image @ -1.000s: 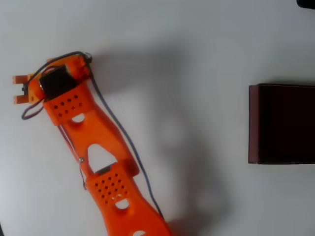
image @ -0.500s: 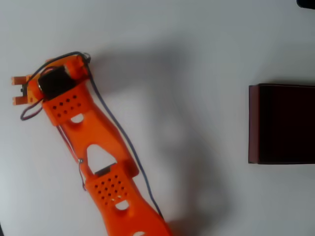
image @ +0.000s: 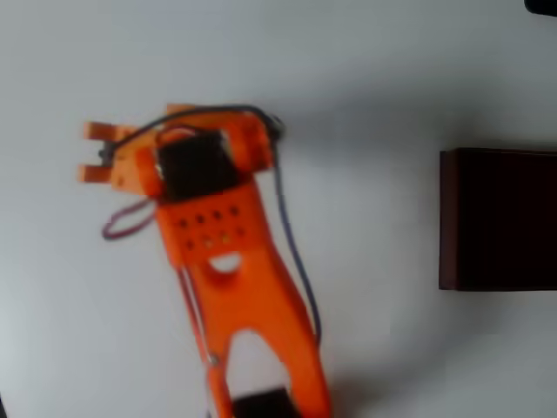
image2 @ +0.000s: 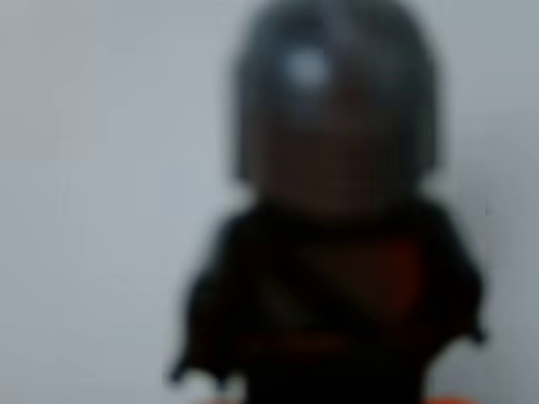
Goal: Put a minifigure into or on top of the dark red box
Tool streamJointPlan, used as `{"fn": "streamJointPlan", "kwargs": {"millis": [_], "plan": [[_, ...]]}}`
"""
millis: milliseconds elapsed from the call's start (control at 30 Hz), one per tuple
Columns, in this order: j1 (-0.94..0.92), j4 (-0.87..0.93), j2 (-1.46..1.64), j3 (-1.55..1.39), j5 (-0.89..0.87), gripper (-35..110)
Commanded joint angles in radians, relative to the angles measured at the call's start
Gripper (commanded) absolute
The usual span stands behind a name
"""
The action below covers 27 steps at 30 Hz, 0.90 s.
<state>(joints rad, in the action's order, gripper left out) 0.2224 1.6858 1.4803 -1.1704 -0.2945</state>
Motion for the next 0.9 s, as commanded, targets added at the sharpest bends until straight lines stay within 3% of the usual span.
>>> {"fn": "streamJointPlan", "kwargs": {"millis": [0, 133, 433, 600, 867], "plan": [[-0.15, -0.037, 0.571, -0.397, 0.025, 0], [-0.379, -0.057, 0.877, -0.641, 0.063, 0], [-0.684, -0.288, 1.095, -0.996, -0.003, 0], [-0.833, -0.491, 1.04, -1.109, -0.017, 0], [-1.008, -0.641, 0.676, -0.92, 0.008, 0]]}}
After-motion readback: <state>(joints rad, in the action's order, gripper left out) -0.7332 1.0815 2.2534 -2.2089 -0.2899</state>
